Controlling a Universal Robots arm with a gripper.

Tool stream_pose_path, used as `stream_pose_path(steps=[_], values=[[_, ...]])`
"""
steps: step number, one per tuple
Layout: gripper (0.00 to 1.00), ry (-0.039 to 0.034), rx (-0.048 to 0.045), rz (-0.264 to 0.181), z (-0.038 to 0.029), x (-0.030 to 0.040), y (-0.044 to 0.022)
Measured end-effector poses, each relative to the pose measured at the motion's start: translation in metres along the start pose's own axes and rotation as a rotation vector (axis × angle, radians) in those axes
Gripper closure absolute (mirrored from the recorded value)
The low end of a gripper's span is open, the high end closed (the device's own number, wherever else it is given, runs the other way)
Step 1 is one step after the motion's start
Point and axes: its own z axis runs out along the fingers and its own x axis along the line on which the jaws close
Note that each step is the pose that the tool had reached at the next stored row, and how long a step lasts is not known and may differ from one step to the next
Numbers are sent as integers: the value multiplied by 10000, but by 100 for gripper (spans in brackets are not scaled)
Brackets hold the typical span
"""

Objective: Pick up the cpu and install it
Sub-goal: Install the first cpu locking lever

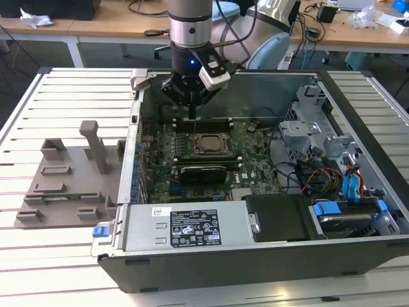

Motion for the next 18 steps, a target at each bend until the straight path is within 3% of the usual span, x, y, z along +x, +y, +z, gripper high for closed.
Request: stream_pose_path(steps=[9, 18], values=[[90, 18, -1, -1, 4, -116, -4], [90, 18, -1, 0, 20, -119, -3]])
